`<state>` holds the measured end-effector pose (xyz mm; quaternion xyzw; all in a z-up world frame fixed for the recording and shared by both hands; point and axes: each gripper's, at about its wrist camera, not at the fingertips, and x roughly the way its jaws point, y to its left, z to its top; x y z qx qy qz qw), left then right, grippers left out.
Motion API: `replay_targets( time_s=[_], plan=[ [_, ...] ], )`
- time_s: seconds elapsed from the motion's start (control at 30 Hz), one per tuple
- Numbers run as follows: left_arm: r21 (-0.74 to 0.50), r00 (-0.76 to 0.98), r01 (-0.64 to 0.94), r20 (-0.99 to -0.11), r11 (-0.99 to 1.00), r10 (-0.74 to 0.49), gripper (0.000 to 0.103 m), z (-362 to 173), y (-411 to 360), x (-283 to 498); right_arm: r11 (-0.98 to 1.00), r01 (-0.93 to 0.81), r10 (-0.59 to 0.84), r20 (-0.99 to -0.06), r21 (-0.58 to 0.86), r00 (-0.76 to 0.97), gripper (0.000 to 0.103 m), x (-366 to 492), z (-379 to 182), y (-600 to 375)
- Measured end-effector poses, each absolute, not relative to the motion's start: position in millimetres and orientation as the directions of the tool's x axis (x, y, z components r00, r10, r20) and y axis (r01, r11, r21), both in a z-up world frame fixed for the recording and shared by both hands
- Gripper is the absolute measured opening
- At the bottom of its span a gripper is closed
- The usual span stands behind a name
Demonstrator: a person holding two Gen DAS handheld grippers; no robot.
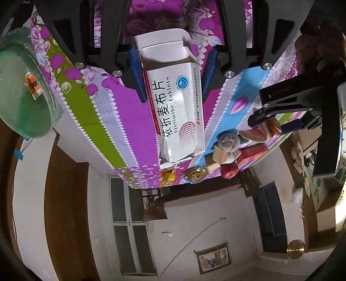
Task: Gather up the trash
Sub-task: 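Grasp the white medicine box with the right tool and lift it, then carry the medicine box over the green bin while the left tool carries the orange-white paper cup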
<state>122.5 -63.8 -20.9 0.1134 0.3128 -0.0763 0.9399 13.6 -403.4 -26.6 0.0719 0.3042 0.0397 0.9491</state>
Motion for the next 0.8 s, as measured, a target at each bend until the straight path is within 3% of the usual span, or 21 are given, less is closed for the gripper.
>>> replay_targets(
  time_s=[0.8],
  plan=[
    [0.198, 0.807, 0.239, -0.585, 0.951, -0.081, 0.083, -15.3, -87.0, 114.6, 0.986, 0.008, 0.087, -0.546, 0.169, 0.833, 0.049, 0.5, -16.5, -423.9]
  ],
)
